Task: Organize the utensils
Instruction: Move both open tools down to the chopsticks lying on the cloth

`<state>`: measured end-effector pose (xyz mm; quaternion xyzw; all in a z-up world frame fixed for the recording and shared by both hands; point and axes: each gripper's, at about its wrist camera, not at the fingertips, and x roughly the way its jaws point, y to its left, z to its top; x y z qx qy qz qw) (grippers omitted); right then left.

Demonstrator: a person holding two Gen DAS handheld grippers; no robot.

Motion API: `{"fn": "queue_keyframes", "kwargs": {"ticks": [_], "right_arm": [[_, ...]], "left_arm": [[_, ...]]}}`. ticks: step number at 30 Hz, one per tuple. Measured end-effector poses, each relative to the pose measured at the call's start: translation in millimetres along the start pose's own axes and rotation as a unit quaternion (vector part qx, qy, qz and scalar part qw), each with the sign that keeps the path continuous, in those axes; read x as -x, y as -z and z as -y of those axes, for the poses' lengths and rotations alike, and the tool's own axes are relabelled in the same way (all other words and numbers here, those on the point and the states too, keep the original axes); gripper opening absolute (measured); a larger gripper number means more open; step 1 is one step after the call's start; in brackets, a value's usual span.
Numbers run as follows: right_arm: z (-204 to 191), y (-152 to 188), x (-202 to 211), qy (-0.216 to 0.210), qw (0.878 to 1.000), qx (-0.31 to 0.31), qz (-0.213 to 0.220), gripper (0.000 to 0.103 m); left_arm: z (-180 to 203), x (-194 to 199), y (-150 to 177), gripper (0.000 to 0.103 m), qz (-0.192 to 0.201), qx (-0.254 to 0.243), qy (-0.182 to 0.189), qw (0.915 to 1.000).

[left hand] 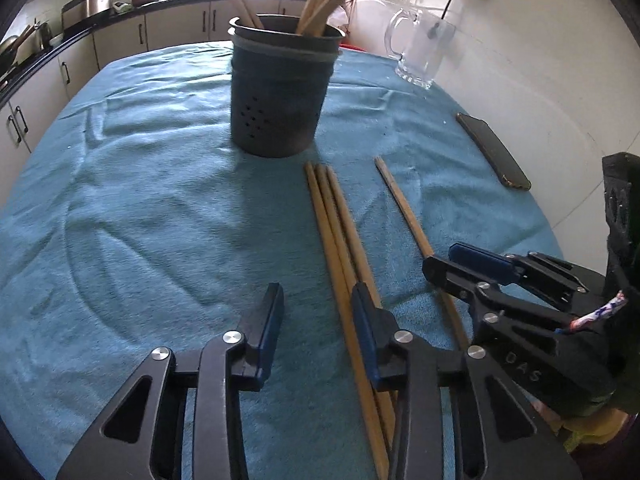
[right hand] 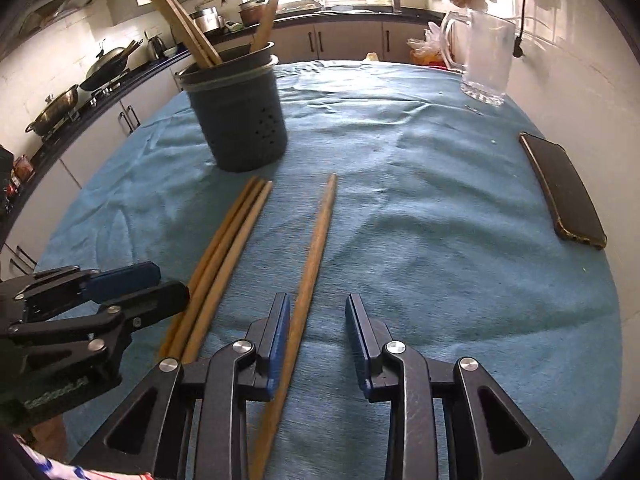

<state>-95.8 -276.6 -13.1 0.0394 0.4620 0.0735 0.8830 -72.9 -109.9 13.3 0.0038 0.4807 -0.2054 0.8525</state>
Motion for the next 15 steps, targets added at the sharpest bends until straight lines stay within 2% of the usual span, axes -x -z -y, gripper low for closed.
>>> {"fn": "queue_keyframes", "kwargs": {"ticks": [2,5,8,11,13,15], "right_arm": [[2.2,0.5,0.6,-0.003,1.0,-0.003,0.002,0.031],[1.8,0.5,0.1,-0.001,1.0,-0.004,0.005,0.031],[0.1,0.8,-0.2,0.002,1.0,-0.003,0.007,0.031],[0.2,0.9,-0.1,0.001,1.0,-0.003,0.008,0.031],[0.0,1.1,-0.4,0.005,1.0,-0.002,0.007,0.027],[1.3,0.9,-0.4,0.022,1.0,-0.001,0.004,0.01]], "left_arm": [[2.0,-1.7,-1.7,0.029,0.002,-0.005,0.001,1.0],[4.6,-3.2,-5.0,0.015,0.001,-0.016,0.002,0.9999],[7.4,-4.2,-5.9,0.008,-0.003,-0.024,-0.003,0.9997],[8.6,-5.3,-5.1,0.007,-0.005,-0.025,-0.008,0.9996],[8.1,-6.9,-5.6,0.007,-0.006,-0.024,-0.013,0.9996],[4.9,-7.6,-4.7,0.007,-0.011,-0.02,-0.022,0.9995]]}}
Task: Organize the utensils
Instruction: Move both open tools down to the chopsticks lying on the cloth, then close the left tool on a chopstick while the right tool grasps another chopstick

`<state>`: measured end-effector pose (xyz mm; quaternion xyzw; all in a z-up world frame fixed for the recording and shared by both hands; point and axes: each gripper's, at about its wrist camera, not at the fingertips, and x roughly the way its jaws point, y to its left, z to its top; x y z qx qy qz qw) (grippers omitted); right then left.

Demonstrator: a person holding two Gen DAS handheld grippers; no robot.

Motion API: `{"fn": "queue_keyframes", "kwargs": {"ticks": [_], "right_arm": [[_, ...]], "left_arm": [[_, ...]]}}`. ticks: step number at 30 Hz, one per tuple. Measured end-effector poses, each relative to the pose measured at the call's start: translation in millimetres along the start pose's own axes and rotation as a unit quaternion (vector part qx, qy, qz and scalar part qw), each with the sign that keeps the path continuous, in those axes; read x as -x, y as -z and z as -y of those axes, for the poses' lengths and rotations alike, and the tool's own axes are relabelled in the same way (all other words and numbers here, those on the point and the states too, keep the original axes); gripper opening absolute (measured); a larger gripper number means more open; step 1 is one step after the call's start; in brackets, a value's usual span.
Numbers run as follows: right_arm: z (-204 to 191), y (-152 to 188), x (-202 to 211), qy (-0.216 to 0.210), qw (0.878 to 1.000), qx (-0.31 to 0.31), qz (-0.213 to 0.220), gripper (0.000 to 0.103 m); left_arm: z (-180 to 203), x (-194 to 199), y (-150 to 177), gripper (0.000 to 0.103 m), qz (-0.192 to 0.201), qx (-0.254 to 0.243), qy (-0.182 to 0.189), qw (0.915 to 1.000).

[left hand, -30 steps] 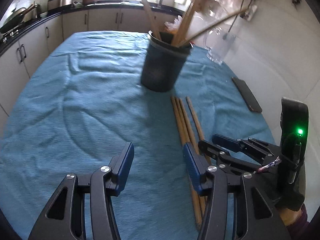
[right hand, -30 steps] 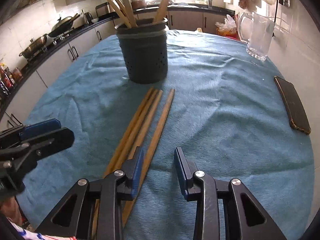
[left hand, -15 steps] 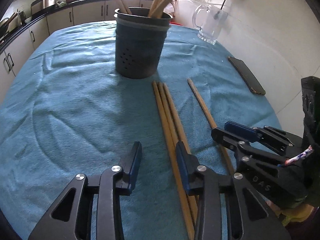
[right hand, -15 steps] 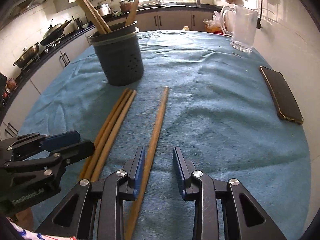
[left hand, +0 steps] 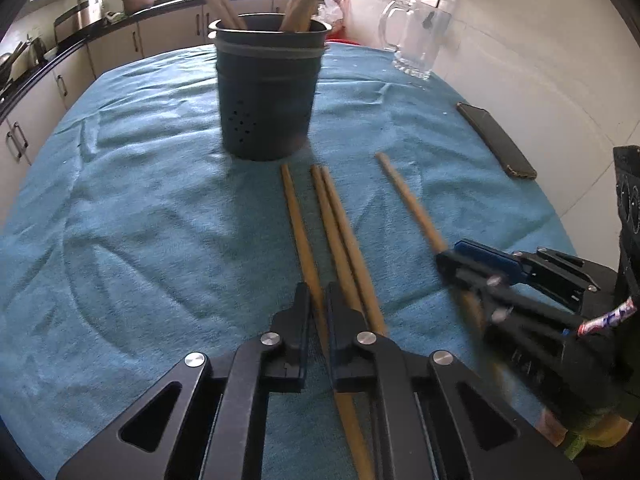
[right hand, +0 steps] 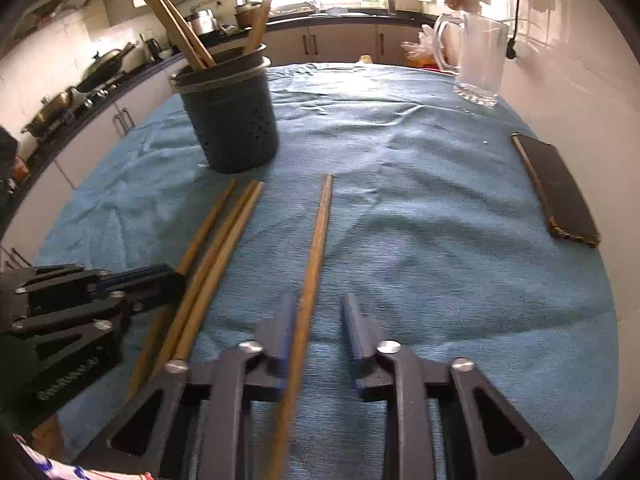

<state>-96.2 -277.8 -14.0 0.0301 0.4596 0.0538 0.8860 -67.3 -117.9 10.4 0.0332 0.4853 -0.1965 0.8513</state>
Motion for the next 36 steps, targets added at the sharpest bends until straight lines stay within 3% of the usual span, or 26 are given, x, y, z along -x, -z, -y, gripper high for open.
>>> {"fn": "queue_keyframes", "kwargs": {"ticks": [5,11,15,20,34,36], "right_arm": [[22,2,5,-0.01,0.999,-0.036,-0.017,0.008],[46,22,25,-0.012,0.997,-0.064,-0.043,0.008],[46,24,29,-0.011,0.997,-0.054,-0.053,0.01],[34,11,20,0.0,0.997,-0.027,-0.073,0.025],[33,-48,-24,0.037,0.995,0.006,-0.097,0.024],[32,-54,-29,0.041,0.994,0.005,-0.097,0.02]], "left_arm": [[-20,10,11,0.007,-0.013,0.009,-0.002,0.9999],[-56,25,27,0.011,-0.03,0.031,0.026,0.9987],[-58,24,28,0.011,-0.042,0.034,0.029,0.9981],[-50,18,17,0.011,-0.054,0.031,0.009,0.998],[-51,-5,-18,0.011,-0.034,0.044,-0.019,0.9983],[-50,-6,-18,0.011,-0.029,0.046,-0.019,0.9983]]}}
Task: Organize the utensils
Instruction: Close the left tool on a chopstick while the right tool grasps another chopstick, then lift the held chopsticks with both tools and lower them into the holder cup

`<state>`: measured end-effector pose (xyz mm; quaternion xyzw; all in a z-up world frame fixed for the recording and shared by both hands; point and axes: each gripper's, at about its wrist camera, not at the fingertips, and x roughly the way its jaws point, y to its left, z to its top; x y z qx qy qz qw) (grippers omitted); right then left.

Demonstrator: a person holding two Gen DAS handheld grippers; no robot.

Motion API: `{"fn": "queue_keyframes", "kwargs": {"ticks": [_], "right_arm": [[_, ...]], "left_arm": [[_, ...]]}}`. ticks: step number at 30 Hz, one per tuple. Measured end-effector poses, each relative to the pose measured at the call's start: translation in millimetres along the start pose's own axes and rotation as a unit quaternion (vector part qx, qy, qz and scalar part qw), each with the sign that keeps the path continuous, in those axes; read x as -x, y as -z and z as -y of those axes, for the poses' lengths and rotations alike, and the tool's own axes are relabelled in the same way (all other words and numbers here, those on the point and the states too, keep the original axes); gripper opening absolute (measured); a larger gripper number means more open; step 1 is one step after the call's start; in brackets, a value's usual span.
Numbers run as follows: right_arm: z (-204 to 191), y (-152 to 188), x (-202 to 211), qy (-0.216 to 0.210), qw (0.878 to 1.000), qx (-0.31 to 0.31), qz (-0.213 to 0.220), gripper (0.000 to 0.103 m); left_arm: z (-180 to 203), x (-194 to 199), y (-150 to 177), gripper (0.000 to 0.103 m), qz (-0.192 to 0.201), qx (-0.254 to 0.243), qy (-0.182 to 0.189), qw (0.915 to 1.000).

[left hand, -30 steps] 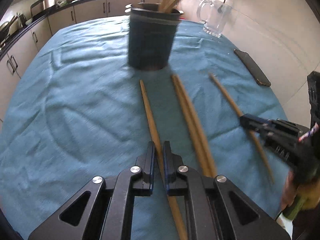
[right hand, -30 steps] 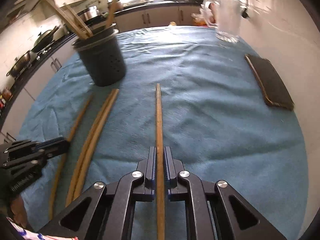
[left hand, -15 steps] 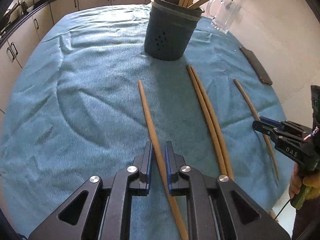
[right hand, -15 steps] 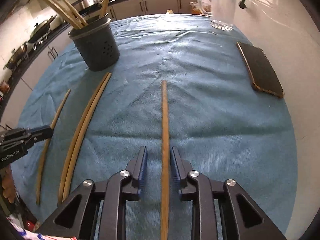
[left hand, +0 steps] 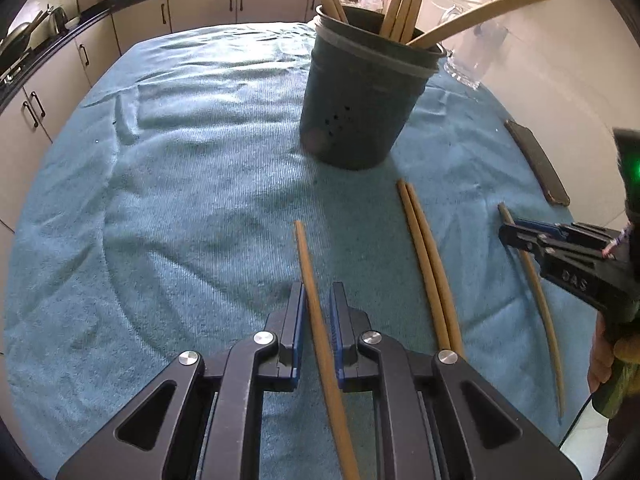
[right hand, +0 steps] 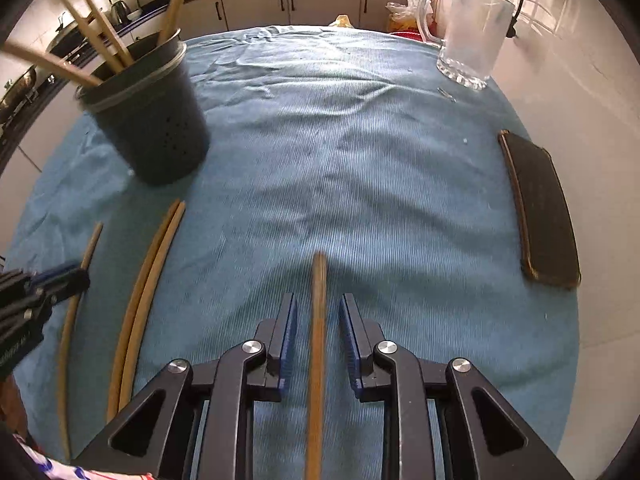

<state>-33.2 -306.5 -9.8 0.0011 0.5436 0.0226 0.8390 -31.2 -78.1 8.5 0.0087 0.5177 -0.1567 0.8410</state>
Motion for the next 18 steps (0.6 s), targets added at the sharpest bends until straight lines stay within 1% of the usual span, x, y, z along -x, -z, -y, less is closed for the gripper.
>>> {"fn": "queue_keyframes", "kwargs": {"ticks": [1,2,3,5,7,11,14,18], "right_arm": [[0,-3,-1,0.001,1.0,-0.004,0.001,0.019],[0,-4,-2,0.003,1.0,-0.007,0.004,0.015],[0,-4,-3,0.004,1.0,-0.007,0.007,0.008],[-3,-3,-2,0.009,1.0,-0.004,0.015,0.007],[-3,-1,0,0.005,1.0,-0.008,0.022,0.007],[4,6,21,-0.016,0.998,-0.032,0.055,0.007],[6,16,52,-0.036,0.994,-0.042,0.099,0.007],[2,28,87,-0.053,0.986,-0.046,0.149,0.007]], "left_arm": [[0,0,0,0.011,0.002,0.001,0.0,1.0],[0,1,1,0.011,0.006,0.003,0.001,1.0],[0,1,2,0.011,0.01,0.0,0.0,0.9999],[1,1,2,0.007,0.013,-0.007,-0.002,0.9999],[-4,8,5,0.006,0.019,0.008,0.009,0.9997],[-8,37,8,0.006,0.059,0.013,0.014,0.9981],[-9,68,14,0.006,0.093,0.016,0.021,0.9953],[-11,101,18,0.006,0.13,0.022,0.031,0.9908]]}}
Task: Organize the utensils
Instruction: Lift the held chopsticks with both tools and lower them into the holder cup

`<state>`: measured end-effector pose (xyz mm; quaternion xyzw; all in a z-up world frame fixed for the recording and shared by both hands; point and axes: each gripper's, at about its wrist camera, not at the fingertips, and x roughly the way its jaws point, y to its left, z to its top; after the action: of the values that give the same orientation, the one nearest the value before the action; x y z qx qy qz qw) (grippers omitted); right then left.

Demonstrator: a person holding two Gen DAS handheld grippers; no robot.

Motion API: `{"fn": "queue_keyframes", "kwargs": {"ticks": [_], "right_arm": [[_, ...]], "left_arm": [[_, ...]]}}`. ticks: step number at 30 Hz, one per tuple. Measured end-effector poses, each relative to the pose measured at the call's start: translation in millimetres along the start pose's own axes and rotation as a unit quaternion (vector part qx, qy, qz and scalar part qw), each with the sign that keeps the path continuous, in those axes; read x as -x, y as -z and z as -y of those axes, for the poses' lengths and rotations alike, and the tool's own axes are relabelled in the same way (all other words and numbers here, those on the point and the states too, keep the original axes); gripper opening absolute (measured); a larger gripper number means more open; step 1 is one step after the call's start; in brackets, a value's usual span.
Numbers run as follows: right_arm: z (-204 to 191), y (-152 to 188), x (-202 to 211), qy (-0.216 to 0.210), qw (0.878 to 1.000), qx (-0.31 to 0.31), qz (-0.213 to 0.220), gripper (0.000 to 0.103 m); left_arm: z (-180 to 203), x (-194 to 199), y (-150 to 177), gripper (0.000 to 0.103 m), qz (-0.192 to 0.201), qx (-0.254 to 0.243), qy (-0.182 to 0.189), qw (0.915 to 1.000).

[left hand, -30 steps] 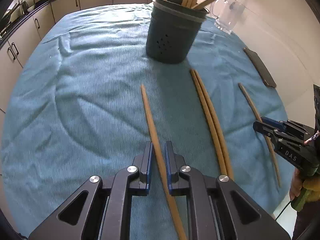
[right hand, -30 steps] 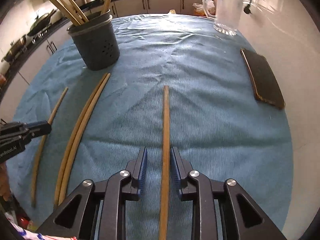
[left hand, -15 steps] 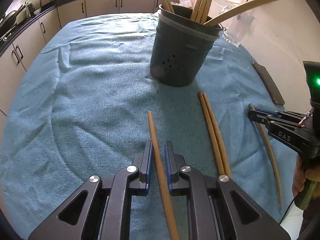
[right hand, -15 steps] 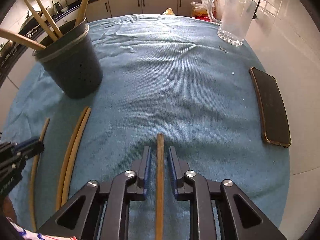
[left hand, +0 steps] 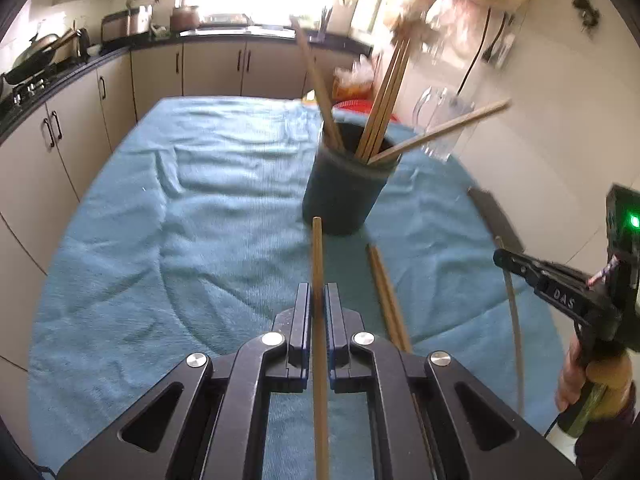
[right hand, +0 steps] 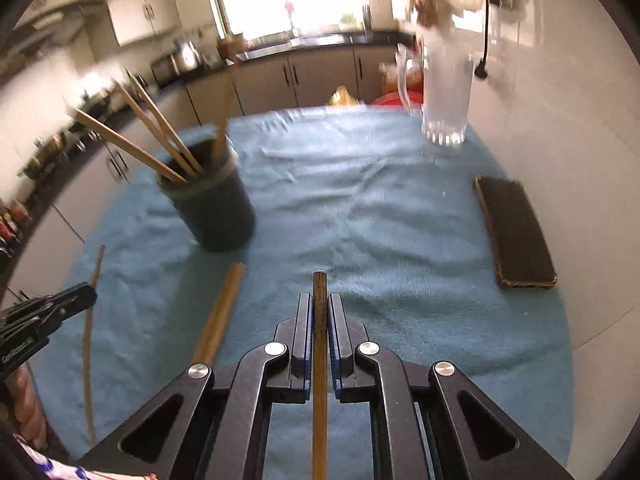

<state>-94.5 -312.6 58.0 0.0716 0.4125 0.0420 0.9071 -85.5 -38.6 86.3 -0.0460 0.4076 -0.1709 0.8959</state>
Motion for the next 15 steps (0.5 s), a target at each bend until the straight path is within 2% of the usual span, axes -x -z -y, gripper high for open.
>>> {"fn": "queue_keyframes", "kwargs": {"ticks": [4,8,15], "right_arm": [[-7,6,38,-0.01,0.999,0.002,0.05,0.007],[-12,8,68,-0.016,0.996,0.004,0.087,0.007],[-19,12,91,-0.018,0.993,0.012,0.116,0.007]], "left_arm": [[4,25,-2,0.006,0.029,0.005,0.006,0.9996],[16,42,0,0.006,0.051,-0.007,-0.01,0.9986],[30,59,7,0.006,0.084,-0.03,-0.044,0.995]]}}
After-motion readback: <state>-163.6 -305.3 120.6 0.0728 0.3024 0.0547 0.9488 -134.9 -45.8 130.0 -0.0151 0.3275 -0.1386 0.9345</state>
